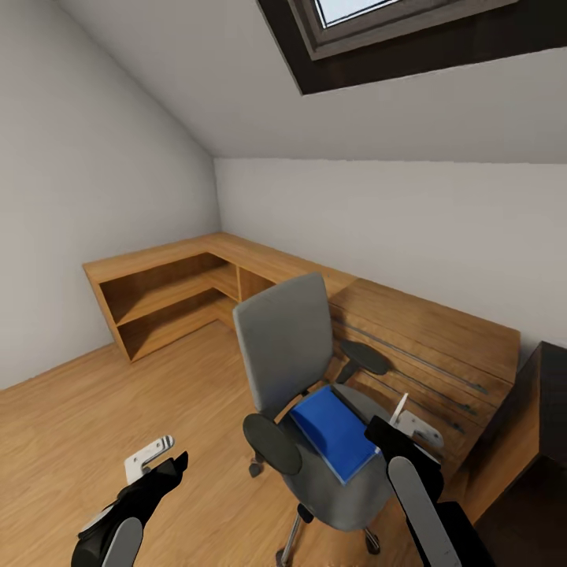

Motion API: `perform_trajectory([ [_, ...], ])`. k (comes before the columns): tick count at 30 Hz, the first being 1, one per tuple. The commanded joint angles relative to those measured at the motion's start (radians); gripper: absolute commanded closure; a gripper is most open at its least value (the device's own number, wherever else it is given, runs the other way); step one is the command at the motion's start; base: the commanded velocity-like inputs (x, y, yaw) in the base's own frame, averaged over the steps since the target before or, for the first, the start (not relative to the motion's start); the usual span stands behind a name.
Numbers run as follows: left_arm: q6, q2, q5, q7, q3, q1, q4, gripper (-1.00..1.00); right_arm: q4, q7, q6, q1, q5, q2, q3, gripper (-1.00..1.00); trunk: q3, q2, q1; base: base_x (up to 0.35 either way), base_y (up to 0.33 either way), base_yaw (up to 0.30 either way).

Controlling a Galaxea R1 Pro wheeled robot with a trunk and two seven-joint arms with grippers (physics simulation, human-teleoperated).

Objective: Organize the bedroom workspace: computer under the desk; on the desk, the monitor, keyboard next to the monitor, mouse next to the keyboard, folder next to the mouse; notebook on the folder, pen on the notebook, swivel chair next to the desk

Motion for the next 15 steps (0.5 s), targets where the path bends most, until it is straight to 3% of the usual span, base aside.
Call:
perform_trajectory([
  [1,0.003,-0.001,0.011,0.007,0.001,0.0,-0.002,-1.0,-0.001,-0.007,0.005,-0.001,-0.005,0.0,0.001,1.0,0.002,0.007,-0.004,-0.045,0.0,-0.233],
  [6,0.004,0.0,0.011,0.009,-0.003,0.0,-0.002,-1.0,-0.001,-0.007,0.004,-0.001,-0.005,0.0,0.001,1.0,0.018,0.042,-0.023,-0.016,0.0,-0.128],
  [15,0.005,0.0,0.01,0.01,-0.006,0.0,-0.002,-1.0,-0.001,-0.007,0.004,-0.001,-0.005,0.001,0.001,1.0,0.046,0.105,-0.058,-0.001,0.0,-0.012],
])
